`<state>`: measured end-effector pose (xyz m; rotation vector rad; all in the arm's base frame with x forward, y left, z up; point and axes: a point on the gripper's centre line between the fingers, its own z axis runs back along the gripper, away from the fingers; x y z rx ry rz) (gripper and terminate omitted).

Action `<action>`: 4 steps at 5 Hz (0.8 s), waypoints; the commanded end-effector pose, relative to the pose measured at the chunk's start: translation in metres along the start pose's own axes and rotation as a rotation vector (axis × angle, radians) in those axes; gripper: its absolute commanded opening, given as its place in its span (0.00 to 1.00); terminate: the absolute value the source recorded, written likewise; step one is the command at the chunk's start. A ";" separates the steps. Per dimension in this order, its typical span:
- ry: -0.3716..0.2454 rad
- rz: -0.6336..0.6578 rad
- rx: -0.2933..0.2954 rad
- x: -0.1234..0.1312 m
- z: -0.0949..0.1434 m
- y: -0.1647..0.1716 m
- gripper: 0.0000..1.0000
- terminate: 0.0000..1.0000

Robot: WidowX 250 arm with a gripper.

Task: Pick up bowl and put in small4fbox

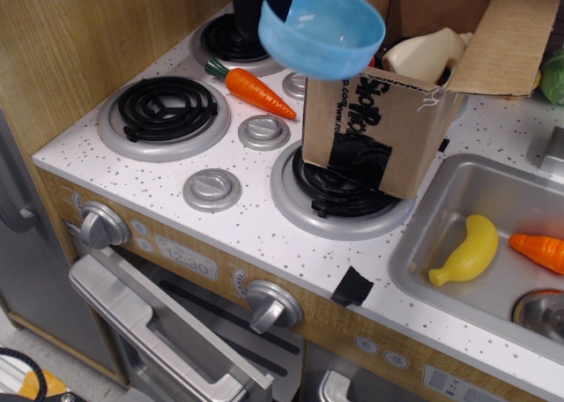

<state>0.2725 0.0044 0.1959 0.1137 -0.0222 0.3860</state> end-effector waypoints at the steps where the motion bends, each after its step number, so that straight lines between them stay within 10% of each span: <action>1: -0.131 -0.031 -0.028 0.054 0.018 -0.007 0.00 0.00; 3: -0.205 0.080 -0.004 0.090 0.003 -0.020 0.00 0.00; 4: -0.223 0.128 -0.063 0.098 -0.005 -0.031 0.00 1.00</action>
